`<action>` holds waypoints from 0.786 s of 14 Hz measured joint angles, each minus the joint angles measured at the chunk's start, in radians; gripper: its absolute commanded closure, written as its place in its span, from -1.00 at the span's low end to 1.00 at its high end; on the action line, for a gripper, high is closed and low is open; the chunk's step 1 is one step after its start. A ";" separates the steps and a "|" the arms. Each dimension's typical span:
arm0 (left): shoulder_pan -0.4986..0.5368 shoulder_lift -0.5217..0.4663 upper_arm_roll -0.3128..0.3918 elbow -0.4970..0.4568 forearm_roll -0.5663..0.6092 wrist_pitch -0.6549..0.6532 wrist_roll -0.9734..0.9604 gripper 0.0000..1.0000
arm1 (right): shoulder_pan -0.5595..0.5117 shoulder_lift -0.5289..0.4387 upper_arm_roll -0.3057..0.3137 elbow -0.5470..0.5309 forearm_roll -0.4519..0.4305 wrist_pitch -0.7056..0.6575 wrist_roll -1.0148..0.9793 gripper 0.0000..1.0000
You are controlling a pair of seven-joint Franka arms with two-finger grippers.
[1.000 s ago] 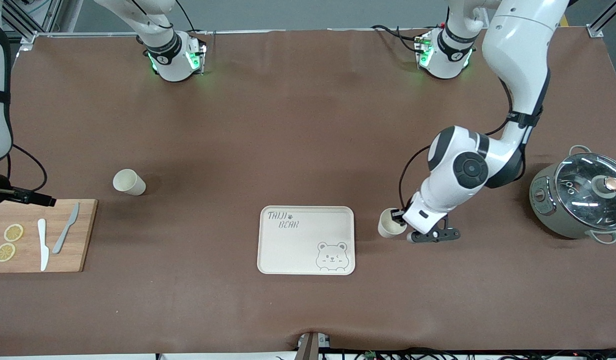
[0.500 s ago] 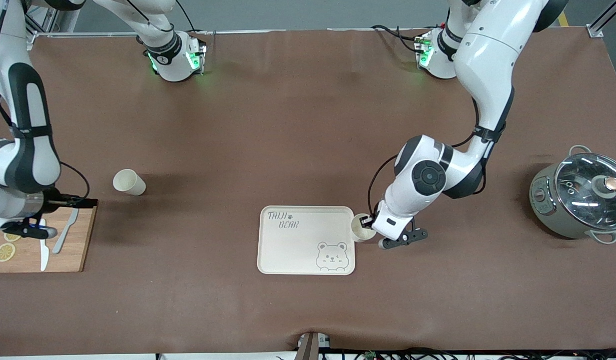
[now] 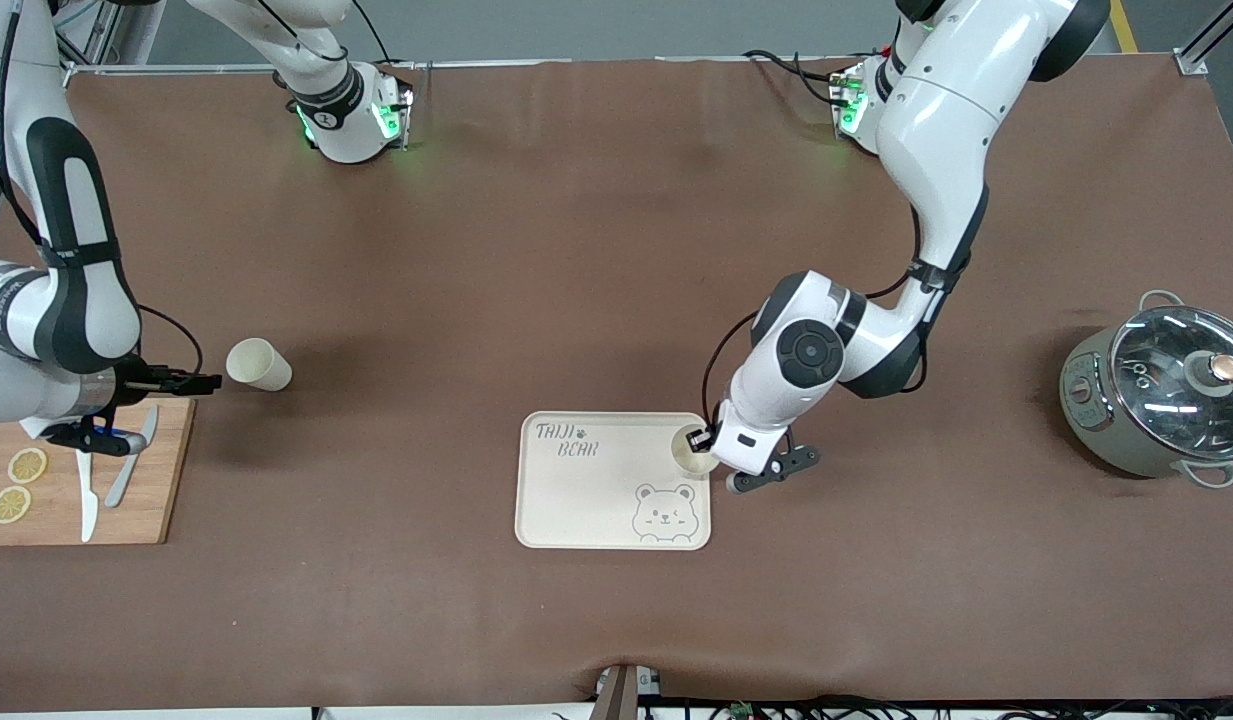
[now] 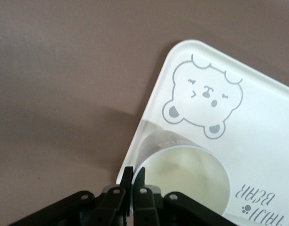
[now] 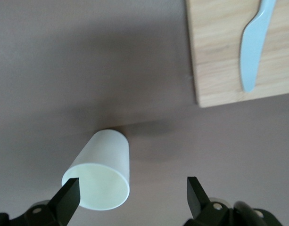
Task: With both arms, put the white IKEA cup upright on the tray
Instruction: 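Carry the cup to the tray while the right gripper reaches the other cup, then set the cup on the tray while the right gripper grasps the other cup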
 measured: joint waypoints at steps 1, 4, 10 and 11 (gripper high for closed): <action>-0.007 0.008 0.000 0.001 0.000 0.000 -0.010 1.00 | 0.000 -0.016 0.000 -0.031 0.012 0.026 0.000 -1.00; -0.015 0.027 0.001 0.012 0.000 0.000 -0.018 0.75 | 0.000 -0.045 0.000 -0.099 0.020 0.078 0.000 -1.00; -0.015 0.033 0.004 0.034 0.000 0.001 -0.019 -1.00 | 0.000 -0.056 0.000 -0.203 0.025 0.192 -0.002 -0.18; -0.015 0.033 0.004 0.042 0.000 0.001 -0.019 -1.00 | 0.000 -0.056 0.000 -0.212 0.025 0.198 -0.002 0.07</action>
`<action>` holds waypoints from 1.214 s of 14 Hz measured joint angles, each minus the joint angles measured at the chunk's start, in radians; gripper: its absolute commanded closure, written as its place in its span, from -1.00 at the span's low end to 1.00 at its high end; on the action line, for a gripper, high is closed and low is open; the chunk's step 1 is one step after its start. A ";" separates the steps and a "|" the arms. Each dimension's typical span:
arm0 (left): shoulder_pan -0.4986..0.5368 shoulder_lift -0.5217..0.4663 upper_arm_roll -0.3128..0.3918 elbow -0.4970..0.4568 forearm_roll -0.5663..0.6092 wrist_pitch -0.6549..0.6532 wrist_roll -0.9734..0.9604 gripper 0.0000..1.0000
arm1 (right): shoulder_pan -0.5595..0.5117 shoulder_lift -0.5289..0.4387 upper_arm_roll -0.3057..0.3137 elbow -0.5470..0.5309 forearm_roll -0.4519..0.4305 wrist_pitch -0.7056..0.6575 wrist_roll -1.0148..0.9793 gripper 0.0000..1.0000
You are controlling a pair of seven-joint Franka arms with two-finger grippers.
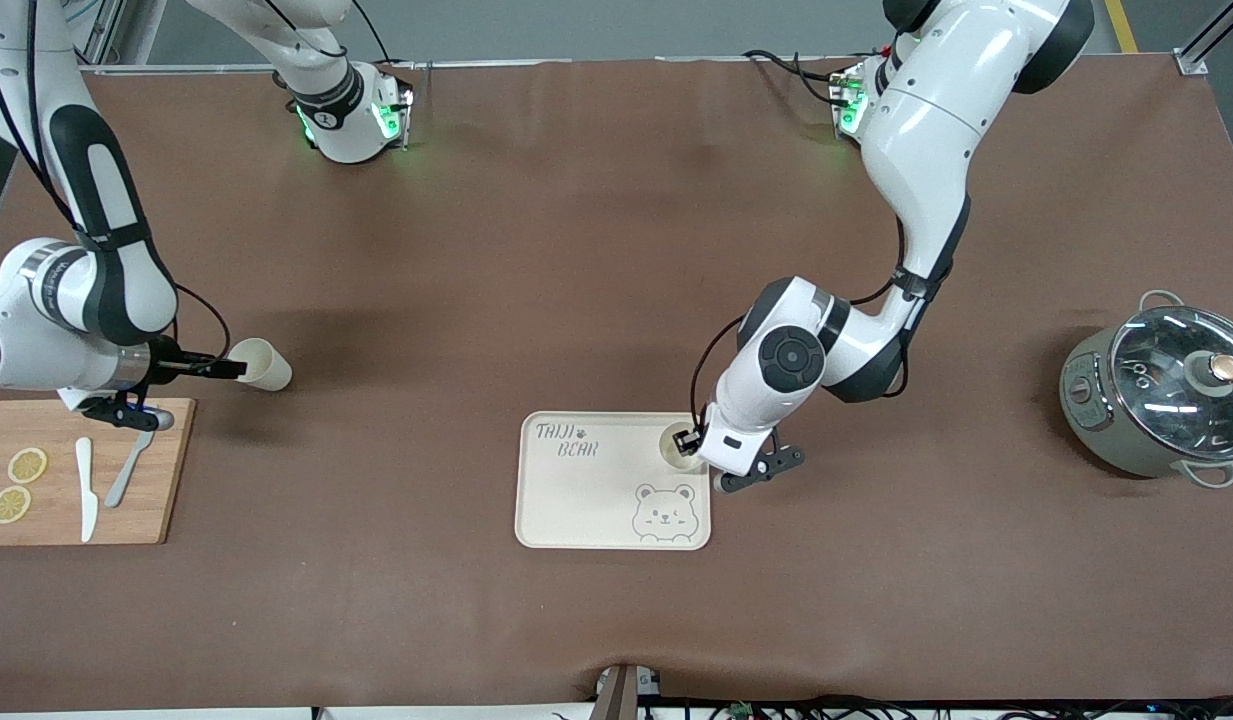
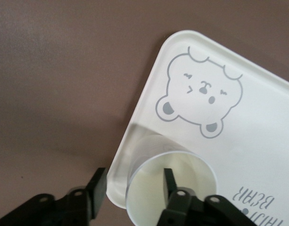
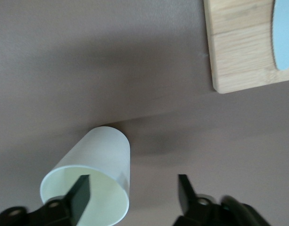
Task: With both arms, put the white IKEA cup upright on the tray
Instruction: 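Set the cup on the tray while the right gripper grasps the other cup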
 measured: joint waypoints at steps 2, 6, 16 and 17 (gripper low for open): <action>0.001 -0.004 0.001 0.018 0.000 0.000 -0.001 -1.00 | 0.000 -0.001 0.000 -0.010 0.000 0.001 0.000 1.00; 0.016 -0.047 0.008 0.038 0.000 -0.013 -0.002 -1.00 | 0.001 -0.007 0.002 -0.019 0.008 0.001 0.000 1.00; 0.180 -0.263 0.020 0.042 0.000 -0.215 0.038 -1.00 | 0.113 -0.032 0.020 0.113 0.165 -0.093 0.174 1.00; 0.201 -0.278 0.022 0.042 0.001 -0.236 0.065 -1.00 | 0.153 -0.032 0.023 0.131 0.166 -0.093 0.241 1.00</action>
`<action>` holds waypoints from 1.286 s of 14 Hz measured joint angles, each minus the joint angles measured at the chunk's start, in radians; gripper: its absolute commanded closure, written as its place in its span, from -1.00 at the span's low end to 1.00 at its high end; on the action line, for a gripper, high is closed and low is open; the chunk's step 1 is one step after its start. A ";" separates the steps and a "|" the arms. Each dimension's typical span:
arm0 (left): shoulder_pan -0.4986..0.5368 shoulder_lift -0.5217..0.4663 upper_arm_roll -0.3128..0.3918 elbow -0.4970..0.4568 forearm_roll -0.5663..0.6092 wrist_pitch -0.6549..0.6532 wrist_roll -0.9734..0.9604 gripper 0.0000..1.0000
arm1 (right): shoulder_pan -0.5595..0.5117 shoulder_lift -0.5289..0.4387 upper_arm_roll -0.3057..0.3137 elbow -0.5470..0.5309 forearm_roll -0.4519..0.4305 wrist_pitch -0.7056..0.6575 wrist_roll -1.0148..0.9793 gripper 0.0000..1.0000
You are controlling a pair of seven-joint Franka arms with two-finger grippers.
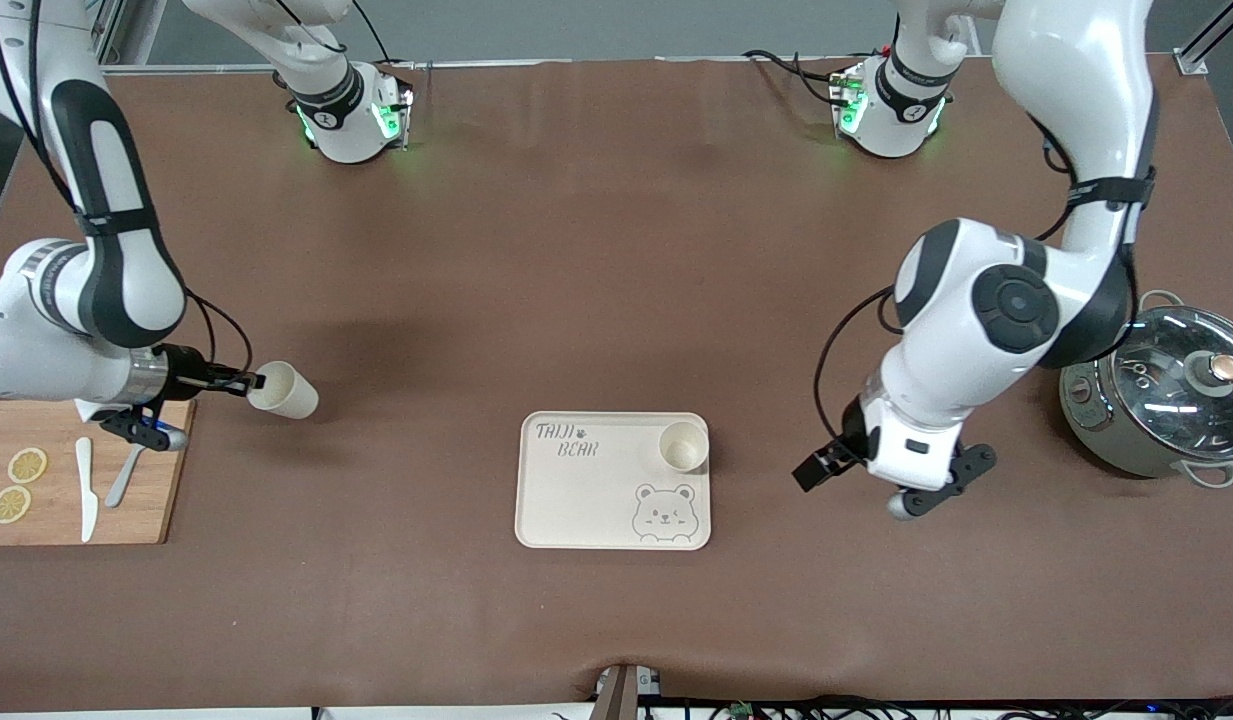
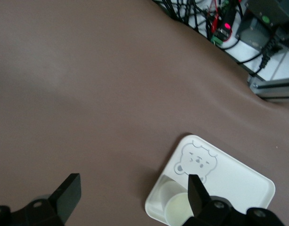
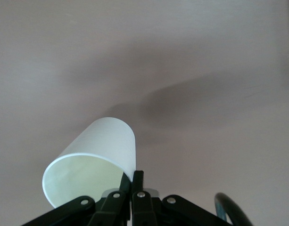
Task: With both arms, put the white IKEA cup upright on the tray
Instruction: 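Set the cup on the tray while the right gripper grasps the other cup, then carry the cup to the tray while the left gripper returns to rest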
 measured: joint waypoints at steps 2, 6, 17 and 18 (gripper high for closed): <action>0.053 -0.029 0.003 0.000 0.000 -0.050 0.087 -1.00 | 0.080 0.002 0.003 0.029 0.032 0.001 0.135 1.00; 0.162 -0.071 0.005 -0.001 0.038 -0.116 0.237 -1.00 | 0.216 0.061 0.005 0.111 0.163 0.017 0.375 1.00; 0.338 -0.118 0.006 -0.001 0.124 -0.235 0.601 -1.00 | 0.506 0.265 0.005 0.314 0.187 0.215 0.945 1.00; 0.345 -0.125 0.006 -0.001 0.124 -0.245 0.620 -1.00 | 0.520 0.280 0.005 0.319 0.187 0.231 0.975 1.00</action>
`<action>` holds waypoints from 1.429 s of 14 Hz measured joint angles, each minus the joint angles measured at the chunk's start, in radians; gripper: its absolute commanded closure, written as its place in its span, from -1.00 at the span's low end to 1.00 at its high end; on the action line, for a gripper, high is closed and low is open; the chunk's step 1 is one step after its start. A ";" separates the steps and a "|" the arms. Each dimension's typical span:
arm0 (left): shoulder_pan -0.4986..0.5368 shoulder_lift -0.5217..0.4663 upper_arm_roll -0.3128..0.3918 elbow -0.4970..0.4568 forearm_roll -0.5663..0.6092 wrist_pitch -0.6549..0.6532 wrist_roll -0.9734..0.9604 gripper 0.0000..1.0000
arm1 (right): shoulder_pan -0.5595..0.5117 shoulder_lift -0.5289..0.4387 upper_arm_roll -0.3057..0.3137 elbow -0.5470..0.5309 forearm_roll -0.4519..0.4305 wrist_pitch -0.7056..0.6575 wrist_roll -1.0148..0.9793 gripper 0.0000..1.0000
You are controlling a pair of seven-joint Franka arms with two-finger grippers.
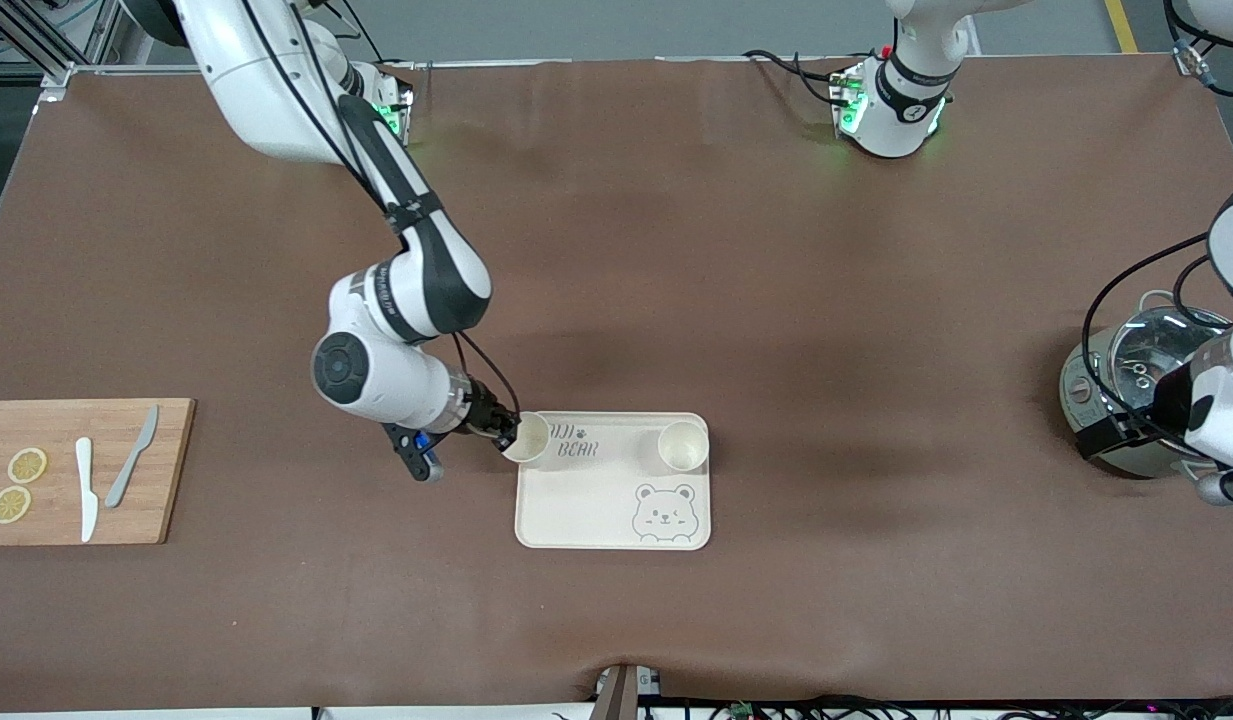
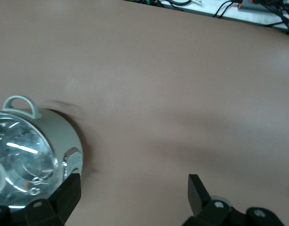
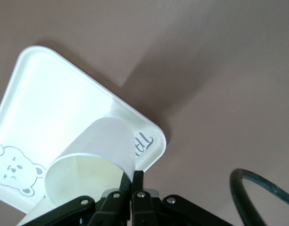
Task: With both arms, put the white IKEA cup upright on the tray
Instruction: 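Carry the cup to the tray while the left gripper returns to rest, then lower the cup onto the tray beside the first cup, open the right gripper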
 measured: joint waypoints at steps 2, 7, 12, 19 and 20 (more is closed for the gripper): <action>0.009 -0.011 0.000 0.000 0.000 -0.013 0.020 -1.00 | 0.014 0.022 -0.001 0.020 0.000 0.013 0.037 1.00; 0.046 -0.044 0.000 -0.001 0.000 -0.014 0.097 -1.00 | 0.027 0.045 -0.001 0.033 0.000 0.040 0.072 1.00; 0.063 -0.086 -0.002 -0.001 0.000 -0.057 0.116 -1.00 | 0.053 0.069 -0.002 0.033 0.000 0.064 0.081 -0.88; 0.064 -0.154 -0.002 -0.001 0.000 -0.162 0.116 -1.00 | 0.052 0.070 -0.027 0.049 -0.003 0.060 0.081 -1.00; 0.064 -0.161 -0.002 -0.001 0.000 -0.170 0.116 -1.00 | 0.052 0.069 -0.028 0.052 -0.003 0.055 0.081 -1.00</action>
